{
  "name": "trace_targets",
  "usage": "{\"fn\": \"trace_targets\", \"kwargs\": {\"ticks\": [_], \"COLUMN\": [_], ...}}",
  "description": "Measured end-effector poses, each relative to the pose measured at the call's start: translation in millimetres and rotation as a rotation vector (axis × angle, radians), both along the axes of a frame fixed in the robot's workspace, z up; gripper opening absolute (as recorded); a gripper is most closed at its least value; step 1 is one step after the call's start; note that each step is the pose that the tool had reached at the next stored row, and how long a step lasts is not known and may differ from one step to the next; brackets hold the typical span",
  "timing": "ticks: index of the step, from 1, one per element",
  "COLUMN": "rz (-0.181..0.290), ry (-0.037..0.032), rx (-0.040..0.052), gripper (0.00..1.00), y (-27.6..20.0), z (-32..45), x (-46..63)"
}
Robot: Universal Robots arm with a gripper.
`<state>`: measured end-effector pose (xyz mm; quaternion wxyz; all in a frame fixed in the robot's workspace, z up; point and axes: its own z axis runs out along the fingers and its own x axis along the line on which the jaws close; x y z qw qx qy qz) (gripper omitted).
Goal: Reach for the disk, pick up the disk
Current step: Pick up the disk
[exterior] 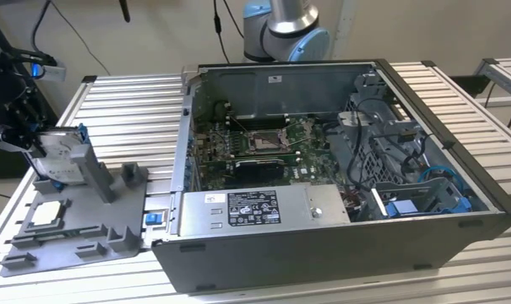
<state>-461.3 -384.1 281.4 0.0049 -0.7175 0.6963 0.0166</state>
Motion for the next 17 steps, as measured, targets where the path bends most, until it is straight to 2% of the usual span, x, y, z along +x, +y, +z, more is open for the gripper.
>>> {"fn": "trace_targets", "kwargs": {"ticks": [9, 17], "rz": [0.0, 0.0], "ry": [0.0002, 0.0], "rx": [0.002, 0.0044], "gripper": [0.0, 0.0], "y": [-0.1, 0.0], "z": [-12.7, -14.7], "x": [0.0, 0.0]}}
